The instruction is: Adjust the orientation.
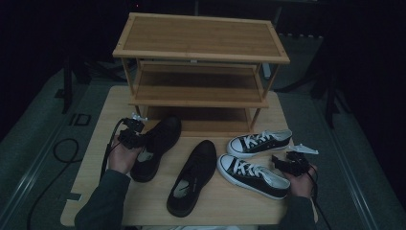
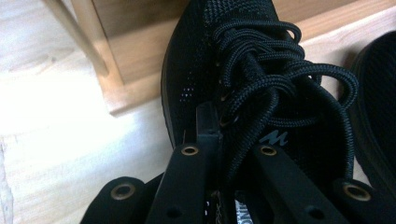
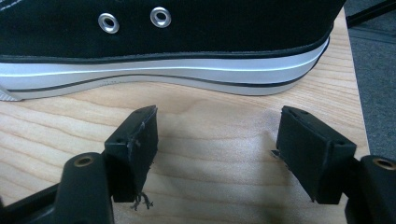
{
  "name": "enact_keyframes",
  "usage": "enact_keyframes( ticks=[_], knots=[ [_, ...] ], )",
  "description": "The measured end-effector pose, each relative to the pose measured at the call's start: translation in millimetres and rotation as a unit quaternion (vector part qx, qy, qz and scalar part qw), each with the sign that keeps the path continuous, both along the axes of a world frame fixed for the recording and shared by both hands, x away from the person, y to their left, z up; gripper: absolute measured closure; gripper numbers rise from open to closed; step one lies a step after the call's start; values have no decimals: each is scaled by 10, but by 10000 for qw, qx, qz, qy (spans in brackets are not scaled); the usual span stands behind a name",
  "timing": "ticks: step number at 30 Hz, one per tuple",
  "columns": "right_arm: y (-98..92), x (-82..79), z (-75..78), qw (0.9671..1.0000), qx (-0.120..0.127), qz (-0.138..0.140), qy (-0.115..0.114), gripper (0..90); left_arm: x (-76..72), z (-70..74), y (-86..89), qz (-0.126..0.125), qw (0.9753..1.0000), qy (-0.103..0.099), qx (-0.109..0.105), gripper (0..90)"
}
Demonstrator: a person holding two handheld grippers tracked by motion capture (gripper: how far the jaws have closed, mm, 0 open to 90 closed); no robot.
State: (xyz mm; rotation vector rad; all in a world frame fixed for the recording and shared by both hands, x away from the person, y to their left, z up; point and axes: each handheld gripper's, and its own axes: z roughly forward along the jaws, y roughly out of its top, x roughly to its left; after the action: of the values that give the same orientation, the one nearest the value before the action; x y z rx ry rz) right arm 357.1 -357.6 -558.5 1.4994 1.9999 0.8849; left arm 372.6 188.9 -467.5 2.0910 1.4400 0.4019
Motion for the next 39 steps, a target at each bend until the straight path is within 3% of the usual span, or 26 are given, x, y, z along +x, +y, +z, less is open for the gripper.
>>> enact_keyframes(
  ticks=[6, 14, 26, 31, 35, 39],
  knots=[
    [0, 0, 0, 10000, 1, 0, 1, 291, 140, 2, -85, 90, 10000, -30, 20, 880],
    [0, 0, 0, 10000, 3, 2, 0, 290, 319, -36, -106, 247, 9996, 8, -153, 880],
    [0, 2, -1, 10000, 2, 8, -1, 286, 421, -83, -237, 705, 9971, -257, -127, 878],
    [1, 3, -1, 10000, 2, 9, 0, 286, 418, -82, -231, 662, 9973, -252, -170, 822],
    [1, 3, -1, 10000, 2, 9, -1, 285, 393, -59, -189, 499, 9983, -198, -216, 704],
    [1, 3, -1, 10000, 3, 9, 0, 285, 332, 21, -167, 378, 9985, -290, -276, 660]
  ],
)
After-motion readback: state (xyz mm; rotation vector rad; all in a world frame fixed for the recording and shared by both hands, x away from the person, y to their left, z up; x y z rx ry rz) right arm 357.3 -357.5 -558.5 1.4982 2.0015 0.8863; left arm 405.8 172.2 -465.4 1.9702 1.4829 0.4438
